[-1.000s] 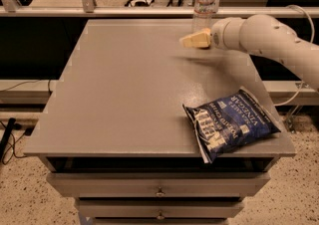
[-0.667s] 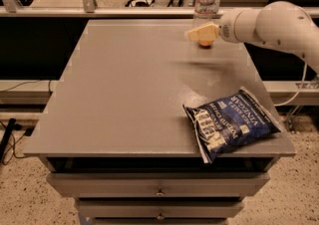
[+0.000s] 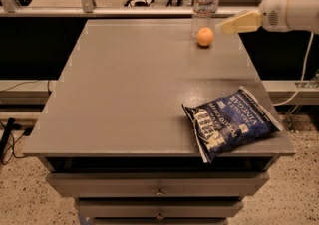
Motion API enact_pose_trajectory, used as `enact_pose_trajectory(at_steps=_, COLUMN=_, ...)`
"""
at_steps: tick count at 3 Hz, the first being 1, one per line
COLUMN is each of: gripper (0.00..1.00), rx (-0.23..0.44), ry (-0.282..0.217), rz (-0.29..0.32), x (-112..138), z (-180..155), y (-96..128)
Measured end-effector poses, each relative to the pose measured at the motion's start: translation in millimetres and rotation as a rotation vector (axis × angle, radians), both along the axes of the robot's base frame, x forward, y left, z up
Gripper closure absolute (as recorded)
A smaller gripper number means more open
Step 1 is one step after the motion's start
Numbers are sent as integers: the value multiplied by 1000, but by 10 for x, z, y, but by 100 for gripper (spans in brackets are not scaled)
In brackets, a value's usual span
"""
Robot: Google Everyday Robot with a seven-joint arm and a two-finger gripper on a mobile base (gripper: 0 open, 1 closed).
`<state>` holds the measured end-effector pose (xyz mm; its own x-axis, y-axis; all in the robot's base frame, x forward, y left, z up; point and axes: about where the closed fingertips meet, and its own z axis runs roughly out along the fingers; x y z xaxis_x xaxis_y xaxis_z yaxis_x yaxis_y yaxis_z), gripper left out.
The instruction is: Move orange near water bottle
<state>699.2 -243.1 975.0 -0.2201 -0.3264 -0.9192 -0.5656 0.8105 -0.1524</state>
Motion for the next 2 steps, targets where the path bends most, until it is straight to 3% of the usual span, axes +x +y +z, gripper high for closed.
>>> enact_pose_trajectory(at_steps=1, gripper=0, rx=11, ry=-35, rz=14, x=-489, z=239, y=-282)
enact_pose_trajectory(at_steps=2, gripper=0, rx=20, ry=-59, rz=-34, x=-735, z=296, y=-642)
